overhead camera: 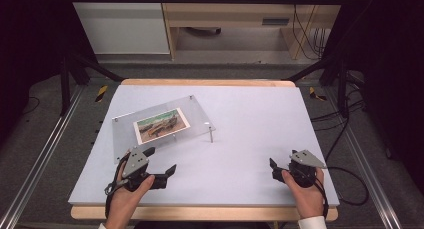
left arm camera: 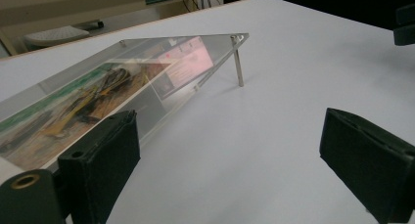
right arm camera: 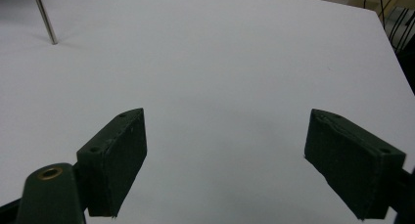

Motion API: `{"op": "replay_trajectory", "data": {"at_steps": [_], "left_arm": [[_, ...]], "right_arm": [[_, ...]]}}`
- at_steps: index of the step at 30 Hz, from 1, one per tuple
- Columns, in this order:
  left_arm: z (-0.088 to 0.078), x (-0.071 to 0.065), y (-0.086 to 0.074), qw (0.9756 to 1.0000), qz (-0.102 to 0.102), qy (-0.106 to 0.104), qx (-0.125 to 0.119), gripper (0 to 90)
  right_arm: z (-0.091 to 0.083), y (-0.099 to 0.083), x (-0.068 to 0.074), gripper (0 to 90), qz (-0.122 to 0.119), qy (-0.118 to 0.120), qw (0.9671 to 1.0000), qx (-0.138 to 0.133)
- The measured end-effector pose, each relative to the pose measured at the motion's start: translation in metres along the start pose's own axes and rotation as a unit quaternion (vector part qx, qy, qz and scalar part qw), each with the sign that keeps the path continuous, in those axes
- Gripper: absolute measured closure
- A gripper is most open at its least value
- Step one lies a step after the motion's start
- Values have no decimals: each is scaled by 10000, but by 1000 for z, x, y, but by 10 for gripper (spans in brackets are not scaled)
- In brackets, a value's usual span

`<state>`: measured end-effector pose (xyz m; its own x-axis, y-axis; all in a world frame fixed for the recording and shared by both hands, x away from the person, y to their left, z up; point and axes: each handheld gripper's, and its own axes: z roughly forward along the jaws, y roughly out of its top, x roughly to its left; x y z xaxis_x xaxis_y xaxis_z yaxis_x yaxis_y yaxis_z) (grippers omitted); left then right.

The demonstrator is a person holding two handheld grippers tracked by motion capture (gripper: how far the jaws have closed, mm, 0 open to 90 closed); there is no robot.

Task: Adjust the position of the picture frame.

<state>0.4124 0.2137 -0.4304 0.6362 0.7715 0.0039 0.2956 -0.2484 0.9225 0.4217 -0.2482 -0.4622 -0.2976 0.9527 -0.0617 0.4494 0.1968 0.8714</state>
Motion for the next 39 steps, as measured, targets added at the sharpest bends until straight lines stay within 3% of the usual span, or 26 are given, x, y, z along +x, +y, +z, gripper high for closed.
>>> {"op": "replay_trajectory", "data": {"at_steps": [6,9,10,11,12,13,15,19,20,21,24,25,26,27,28,29,32,35,37,39], "left_arm": [[-6,6,0,9999,-28,148,-63,72],[-19,6,3,9991,49,340,-244,75],[-28,8,4,9977,169,594,-289,74],[-28,8,4,9977,169,594,-289,74],[-34,10,4,9961,200,796,-309,74],[-44,17,3,9937,87,1057,-354,73],[-49,21,2,9924,22,1173,-364,72],[-65,41,-7,9882,-220,1516,-75,72],[-71,49,-12,9863,-400,1599,-47,73],[-71,49,-12,9863,-400,1599,-47,73],[-79,62,-21,9825,-526,1784,89,72],[-81,66,-22,9832,-405,1770,177,70],[-84,70,-24,9817,-185,1871,293,62],[-84,70,-24,9817,-185,1871,293,53],[-86,75,-26,9783,46,2037,371,53],[-88,79,-31,9764,171,2105,451,52],[-96,86,-44,9801,-164,1931,432,57],[-95,78,-46,9813,-154,1875,416,97],[-82,71,-50,9831,-142,1728,592,138],[-77,70,-51,9832,-165,1689,677,177]], "right_arm": [[2,-3,-6,167,3,-73,10000,-35],[0,-3,-8,166,33,-87,9999,-78],[0,-3,-8,166,52,-82,9999,-80],[0,-3,-8,166,52,-82,9999,-80],[0,-4,-9,165,64,-74,9999,-57],[1,-4,-9,164,91,-54,9999,-19],[2,-4,-9,164,88,-36,10000,-8],[1,-4,-8,168,55,-49,10000,-12],[1,-5,-8,170,96,-56,9999,-11],[1,-5,-8,170,96,-56,9999,-11],[-2,-6,-7,186,187,-36,9998,-50],[-3,-7,-7,195,219,-40,9997,-80],[-5,-7,-7,203,281,3,9996,-90],[-5,-7,-7,203,281,3,9996,-90],[-7,-8,-6,203,343,42,9994,-84],[-9,-10,-5,206,364,63,9993,-104],[-18,-13,0,209,341,108,9993,-108],[-25,-15,6,210,316,102,9994,-139],[-25,-15,11,213,298,97,9994,-122],[-24,-15,11,214,302,93,9994,-117]]}}
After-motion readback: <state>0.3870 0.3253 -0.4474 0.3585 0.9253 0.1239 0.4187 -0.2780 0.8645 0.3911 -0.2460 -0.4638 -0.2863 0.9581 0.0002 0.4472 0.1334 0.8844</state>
